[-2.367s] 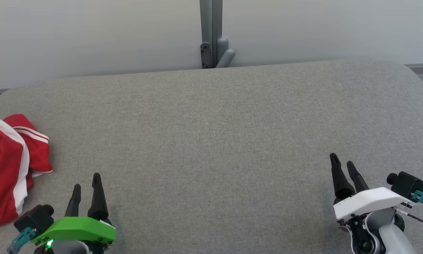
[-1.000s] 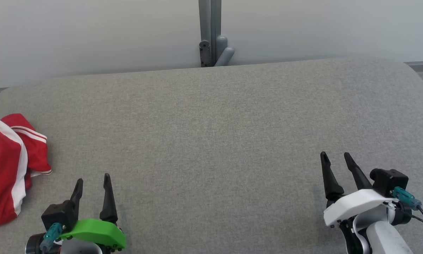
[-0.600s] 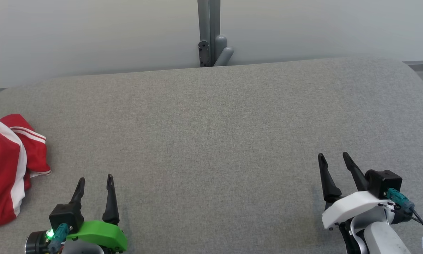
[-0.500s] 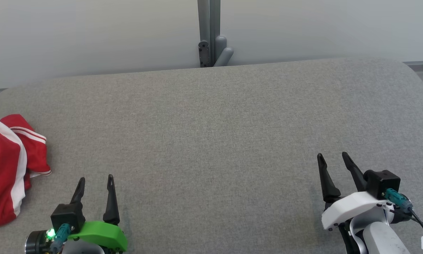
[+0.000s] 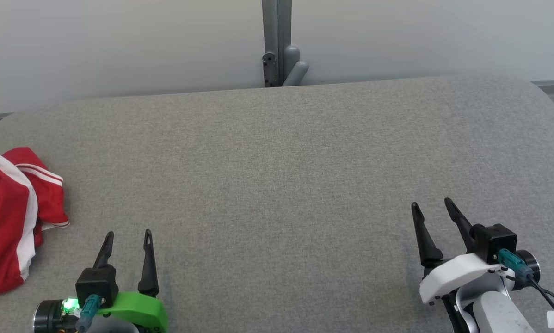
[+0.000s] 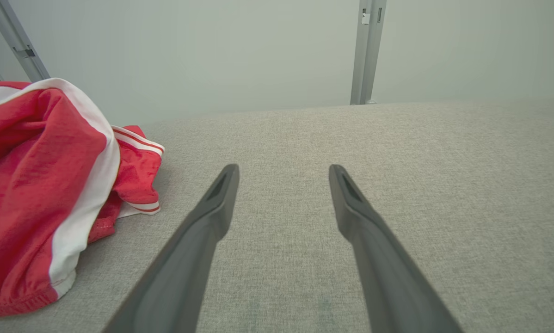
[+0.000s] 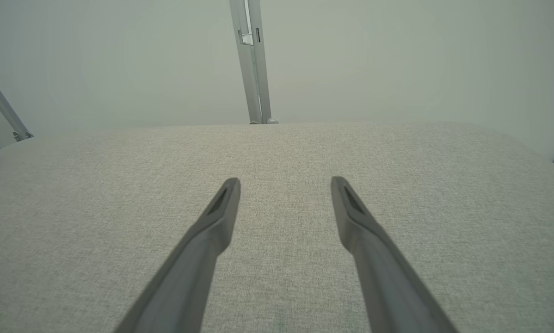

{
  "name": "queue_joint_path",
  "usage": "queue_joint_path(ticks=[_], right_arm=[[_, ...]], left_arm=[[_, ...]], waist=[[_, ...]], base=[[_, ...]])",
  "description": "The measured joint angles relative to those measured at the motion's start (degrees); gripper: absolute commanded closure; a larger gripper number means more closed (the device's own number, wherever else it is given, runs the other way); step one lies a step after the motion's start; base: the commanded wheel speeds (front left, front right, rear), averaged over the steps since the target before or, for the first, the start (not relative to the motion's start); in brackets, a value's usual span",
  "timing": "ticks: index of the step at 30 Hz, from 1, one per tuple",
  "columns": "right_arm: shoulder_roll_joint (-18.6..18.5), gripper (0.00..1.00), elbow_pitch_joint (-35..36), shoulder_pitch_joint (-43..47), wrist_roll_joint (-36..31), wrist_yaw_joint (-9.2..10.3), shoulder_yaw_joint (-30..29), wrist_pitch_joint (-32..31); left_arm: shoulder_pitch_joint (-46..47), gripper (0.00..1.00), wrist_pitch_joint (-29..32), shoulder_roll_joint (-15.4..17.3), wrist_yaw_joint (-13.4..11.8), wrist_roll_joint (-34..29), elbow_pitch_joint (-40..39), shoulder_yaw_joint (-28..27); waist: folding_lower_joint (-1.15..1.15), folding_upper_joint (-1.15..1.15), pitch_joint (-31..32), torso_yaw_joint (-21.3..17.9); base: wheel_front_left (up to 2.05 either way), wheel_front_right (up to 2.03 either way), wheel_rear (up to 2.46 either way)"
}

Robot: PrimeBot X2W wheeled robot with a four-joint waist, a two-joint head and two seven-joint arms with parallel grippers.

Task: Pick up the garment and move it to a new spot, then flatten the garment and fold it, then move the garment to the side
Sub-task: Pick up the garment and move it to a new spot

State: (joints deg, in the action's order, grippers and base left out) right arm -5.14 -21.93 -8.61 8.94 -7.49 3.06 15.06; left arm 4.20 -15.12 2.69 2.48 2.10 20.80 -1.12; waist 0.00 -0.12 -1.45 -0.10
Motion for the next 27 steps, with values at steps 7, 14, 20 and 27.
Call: queue_joint_path(ticks=[7, 14, 20, 27], right_arm=[[-0.01, 0.0, 0.18, 0.01, 0.02, 0.0, -0.23, 0.0], [-0.69, 0.0, 0.12, 0.15, 0.29, 0.0, 0.52, 0.0], [-0.15, 0.0, 0.22, 0.02, 0.64, 0.0, 2.5, 0.0], [0.09, 0.0, -0.36, -1.13, 1.41, 0.0, 5.83, 0.0]], left_arm=[[0.01, 0.0, -0.01, 0.01, -0.27, 0.6, 0.3, 0.13], [0.02, 0.0, -0.01, 0.01, -0.79, 1.32, 0.99, 0.23], [-0.15, 0.0, -0.01, 0.04, -0.89, 1.38, 1.35, -2.13], [-1.77, 0.0, -0.01, 0.09, -0.71, 2.67, 1.62, -4.92]], waist=[[0.0, 0.0, -0.26, 1.18], [0.0, 0.0, -0.55, 5.87], [0.0, 0.0, -0.82, 12.67], [0.0, 0.0, -1.14, 22.06]], base=[[0.0, 0.0, 0.0], [0.0, 0.0, 0.0], [0.0, 0.0, 0.0], [0.0, 0.0, 0.0]])
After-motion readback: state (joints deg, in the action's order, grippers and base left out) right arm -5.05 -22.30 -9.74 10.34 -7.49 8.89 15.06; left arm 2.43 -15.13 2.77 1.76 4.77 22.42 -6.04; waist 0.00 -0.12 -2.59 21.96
